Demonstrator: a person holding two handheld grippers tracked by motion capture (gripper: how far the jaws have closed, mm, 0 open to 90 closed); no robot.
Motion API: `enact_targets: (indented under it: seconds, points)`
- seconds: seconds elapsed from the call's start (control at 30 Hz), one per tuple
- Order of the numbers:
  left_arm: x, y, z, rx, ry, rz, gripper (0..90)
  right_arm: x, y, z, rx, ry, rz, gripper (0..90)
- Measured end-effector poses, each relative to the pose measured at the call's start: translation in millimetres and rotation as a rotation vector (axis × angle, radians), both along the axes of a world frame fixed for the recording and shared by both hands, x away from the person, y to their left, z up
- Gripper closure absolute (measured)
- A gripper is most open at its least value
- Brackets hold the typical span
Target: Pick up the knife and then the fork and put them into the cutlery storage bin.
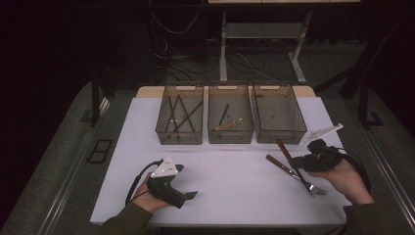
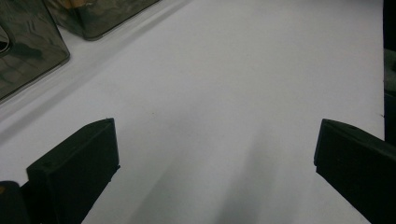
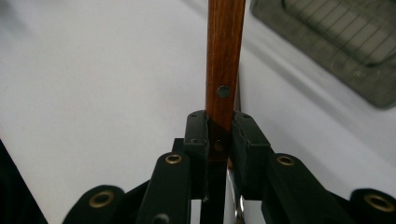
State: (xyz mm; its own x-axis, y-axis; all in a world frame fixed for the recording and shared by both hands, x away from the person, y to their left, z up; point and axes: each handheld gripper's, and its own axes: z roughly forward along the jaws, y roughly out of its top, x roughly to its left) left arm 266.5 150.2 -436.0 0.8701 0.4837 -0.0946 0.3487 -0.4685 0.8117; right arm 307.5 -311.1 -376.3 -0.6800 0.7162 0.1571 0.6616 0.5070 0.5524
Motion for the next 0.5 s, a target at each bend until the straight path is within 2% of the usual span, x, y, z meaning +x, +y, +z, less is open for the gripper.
enact_targets:
  seconds: [0.1, 0.33, 0.5]
  points:
    - [0.0, 0.6, 1.0, -0.024, 0.006, 0.003, 0.0, 1.4, -0.5, 2.8, 0.02, -0.02, -0.013, 77.5]
    - [0.3, 0.4, 0.7, -0.02, 0.005, -0.001, 0.0, 3.2, -4.5, 6.1, 0.045, -0.035, -0.032, 77.6]
    - [0.7, 1.4, 0.5, -0.019, 0.003, -0.001, 0.0, 3.9, -6.9, 17.3, 0.069, -0.056, -0.046, 77.6]
